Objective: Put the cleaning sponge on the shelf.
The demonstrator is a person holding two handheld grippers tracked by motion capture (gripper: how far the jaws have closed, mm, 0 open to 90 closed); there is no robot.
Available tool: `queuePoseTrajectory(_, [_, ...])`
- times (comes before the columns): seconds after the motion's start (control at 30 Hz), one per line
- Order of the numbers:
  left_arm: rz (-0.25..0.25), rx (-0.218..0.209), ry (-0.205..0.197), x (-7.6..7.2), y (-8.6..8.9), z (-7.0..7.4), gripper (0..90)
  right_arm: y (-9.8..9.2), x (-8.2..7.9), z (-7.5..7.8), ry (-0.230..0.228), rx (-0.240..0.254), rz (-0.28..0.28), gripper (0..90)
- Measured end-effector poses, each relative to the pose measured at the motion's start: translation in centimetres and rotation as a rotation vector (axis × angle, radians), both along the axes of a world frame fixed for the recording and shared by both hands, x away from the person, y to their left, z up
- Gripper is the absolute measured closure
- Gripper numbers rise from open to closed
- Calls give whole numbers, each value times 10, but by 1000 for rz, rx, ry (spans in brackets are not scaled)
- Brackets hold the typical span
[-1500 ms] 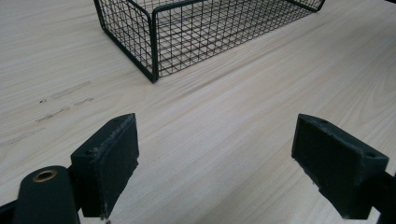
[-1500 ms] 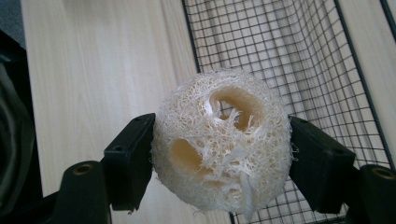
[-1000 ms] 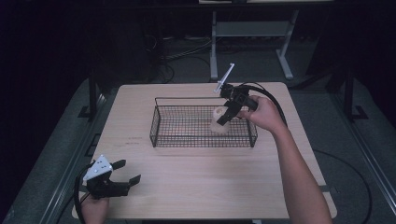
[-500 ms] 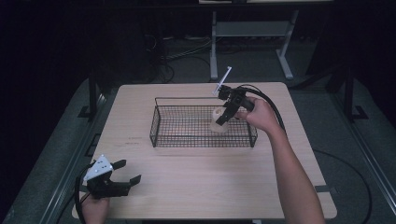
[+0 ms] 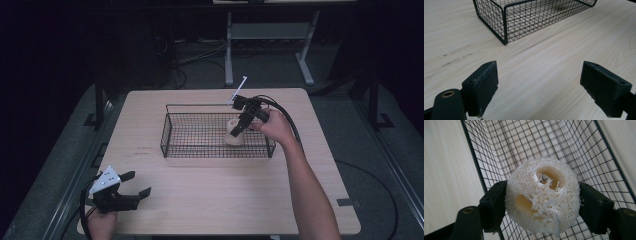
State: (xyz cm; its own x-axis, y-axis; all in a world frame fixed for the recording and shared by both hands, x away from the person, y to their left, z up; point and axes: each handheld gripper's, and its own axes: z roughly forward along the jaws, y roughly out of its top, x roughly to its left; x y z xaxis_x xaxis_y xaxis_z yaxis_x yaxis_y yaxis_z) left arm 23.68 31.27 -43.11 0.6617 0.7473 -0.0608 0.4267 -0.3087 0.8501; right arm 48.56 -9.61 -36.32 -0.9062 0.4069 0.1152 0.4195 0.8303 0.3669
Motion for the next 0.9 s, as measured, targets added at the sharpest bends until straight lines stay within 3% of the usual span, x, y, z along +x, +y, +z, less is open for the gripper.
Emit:
queuePoseTrajectory(0.47, [0,-1,-1,0,1,0,137,9,7,-20,27,-23,-7,284])
queuePoseTrajectory(0.57, [1,-2,-2,0,1,0,137,12,8,-24,33,-47,-7,282])
queuePoseTrajectory(0.9, [-2,0,-1,0,1,0,137,11,7,-25,31,-28,-8,281])
